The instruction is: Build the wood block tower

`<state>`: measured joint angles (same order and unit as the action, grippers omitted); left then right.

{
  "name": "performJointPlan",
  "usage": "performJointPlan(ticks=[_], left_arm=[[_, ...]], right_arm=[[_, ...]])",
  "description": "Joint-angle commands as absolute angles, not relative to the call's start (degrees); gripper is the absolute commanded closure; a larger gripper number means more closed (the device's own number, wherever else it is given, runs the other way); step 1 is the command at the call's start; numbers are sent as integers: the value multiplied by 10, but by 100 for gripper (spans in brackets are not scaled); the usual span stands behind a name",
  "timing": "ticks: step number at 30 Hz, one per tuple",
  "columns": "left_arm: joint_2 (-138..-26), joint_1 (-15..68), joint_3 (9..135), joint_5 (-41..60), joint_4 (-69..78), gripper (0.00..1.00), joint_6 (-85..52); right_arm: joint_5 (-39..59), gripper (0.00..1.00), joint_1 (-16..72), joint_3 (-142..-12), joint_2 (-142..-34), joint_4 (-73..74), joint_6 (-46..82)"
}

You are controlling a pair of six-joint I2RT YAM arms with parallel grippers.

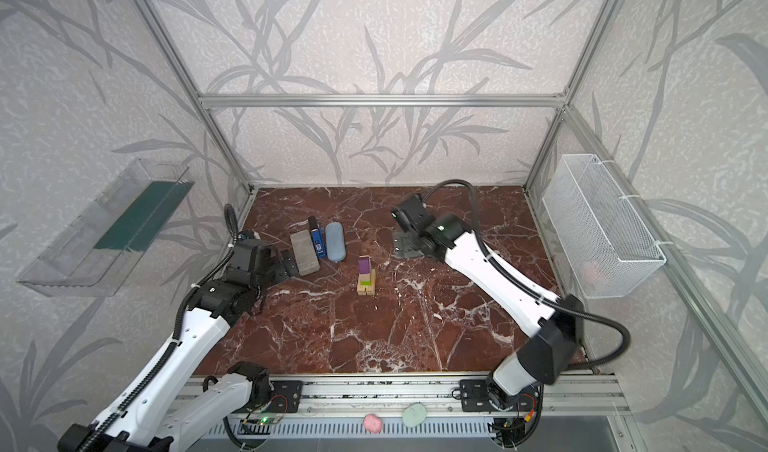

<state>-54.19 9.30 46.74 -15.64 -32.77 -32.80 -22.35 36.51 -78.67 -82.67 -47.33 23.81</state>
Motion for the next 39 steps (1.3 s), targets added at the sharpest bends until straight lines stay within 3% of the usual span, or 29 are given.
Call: performJointPlan(ticks=[1, 5, 10, 15, 19, 22, 26, 30, 33, 39], left_arm=[[-576, 19, 442, -195, -227, 0, -299], [-631, -32, 397, -236, -93, 2, -244], [-687, -36, 294, -224, 166, 2, -149], [-759, -36, 214, -144, 389, 1, -95], [-795, -35, 207, -108, 454, 1, -62], [-831, -35, 188, -64, 522, 1, -42], [-914, -35, 157, -32, 682, 1, -24], [-876, -35, 219, -67, 500, 1, -44], [-899, -26, 206, -87, 565, 1, -32], [-893, -23, 207, -89, 548, 1, -31]], right_arm=[[-263, 1, 283, -619, -750, -244, 154], [-258, 1, 178, -479, -705, -89, 109], [-252, 1, 114, -367, -742, 92, 63], [-189, 1, 89, -297, -810, 278, 46], [-136, 1, 85, -316, -840, 272, -1], [-89, 1, 82, -230, -849, 487, -46], [-36, 1, 80, -184, -917, 635, -61], [-38, 1, 63, -216, -908, 553, -40], [-36, 1, 60, -215, -908, 556, -38], [-37, 1, 62, -213, -910, 565, -40]])
